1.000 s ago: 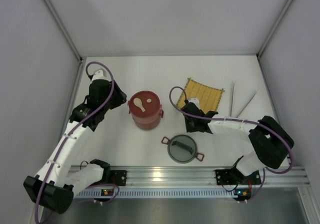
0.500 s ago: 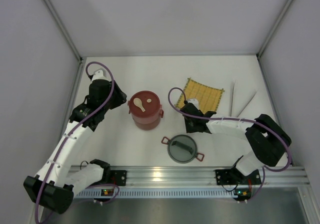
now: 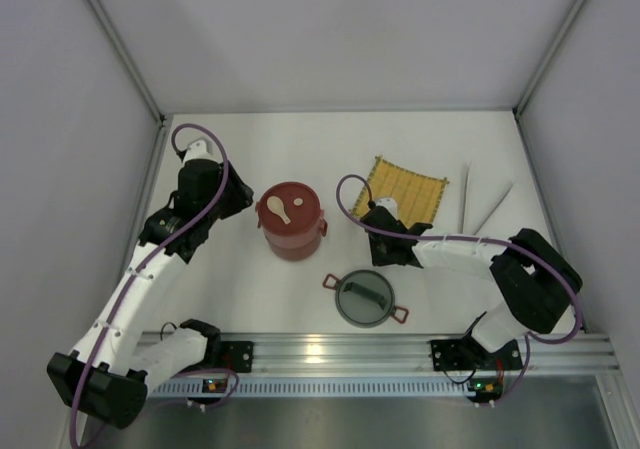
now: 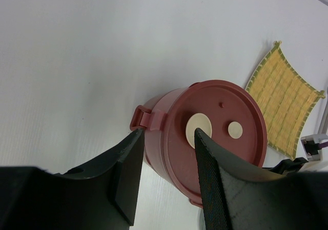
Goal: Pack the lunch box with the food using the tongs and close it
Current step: Pick up the utensils from the center of the board.
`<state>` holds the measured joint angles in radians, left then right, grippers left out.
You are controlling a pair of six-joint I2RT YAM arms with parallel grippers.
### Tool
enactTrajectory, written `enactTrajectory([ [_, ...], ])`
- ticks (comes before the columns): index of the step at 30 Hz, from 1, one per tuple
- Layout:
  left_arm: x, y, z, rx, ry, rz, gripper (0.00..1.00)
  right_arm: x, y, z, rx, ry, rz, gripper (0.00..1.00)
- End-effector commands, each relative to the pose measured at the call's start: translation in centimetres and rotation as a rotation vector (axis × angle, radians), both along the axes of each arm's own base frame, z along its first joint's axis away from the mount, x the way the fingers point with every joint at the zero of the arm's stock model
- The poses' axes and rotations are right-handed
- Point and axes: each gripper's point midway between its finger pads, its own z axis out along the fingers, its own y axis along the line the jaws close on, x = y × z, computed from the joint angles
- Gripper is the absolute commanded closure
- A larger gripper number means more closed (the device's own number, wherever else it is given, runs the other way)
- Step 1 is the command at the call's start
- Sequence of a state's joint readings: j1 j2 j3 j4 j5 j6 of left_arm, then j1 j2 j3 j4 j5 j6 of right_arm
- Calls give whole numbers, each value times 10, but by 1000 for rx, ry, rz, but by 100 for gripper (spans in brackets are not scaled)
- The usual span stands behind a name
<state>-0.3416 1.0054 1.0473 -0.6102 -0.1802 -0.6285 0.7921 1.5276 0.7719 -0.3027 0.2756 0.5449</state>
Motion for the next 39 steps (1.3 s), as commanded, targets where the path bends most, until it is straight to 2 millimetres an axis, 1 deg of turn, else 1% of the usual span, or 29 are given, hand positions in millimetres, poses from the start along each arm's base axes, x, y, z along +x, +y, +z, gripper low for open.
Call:
enactTrajectory([
  [1, 1, 0, 21, -14, -49, 3, 51, -1, 6, 2, 26, -20, -3, 83],
  [6, 1, 1, 20, -12, -48, 5, 51, -2, 6, 1, 28, -16, -8, 88],
  [8, 1, 0, 21, -12, -52, 4, 51, -1, 6, 3, 30, -21, -7, 92],
  [10, 0, 0, 21, -12, -50, 3, 51, -1, 5, 3, 28, -21, -8, 93],
  [15, 1, 1, 21, -10, -50, 4, 51, 2, 6, 12, 33, -37, -13, 94],
  [25, 0, 1, 21, -9, -51, 5, 51, 7, 5, 36, 42, -79, -16, 95],
  [29, 0, 1, 20, -11, -49, 6, 51, 8, 4, 41, 38, -84, -17, 95],
  [33, 0, 1, 21, -11, -50, 6, 51, 6, 5, 39, 32, -73, -14, 91],
  [36, 0, 1, 20, -13, -50, 3, 51, 3, 5, 32, 31, -58, -14, 89],
  [37, 1, 0, 21, -14, -51, 1, 51, 3, 5, 29, 26, -53, -16, 82],
  [39, 1, -1, 19, -18, -45, -2, 51, 7, 6, 29, 28, -65, -22, 76],
])
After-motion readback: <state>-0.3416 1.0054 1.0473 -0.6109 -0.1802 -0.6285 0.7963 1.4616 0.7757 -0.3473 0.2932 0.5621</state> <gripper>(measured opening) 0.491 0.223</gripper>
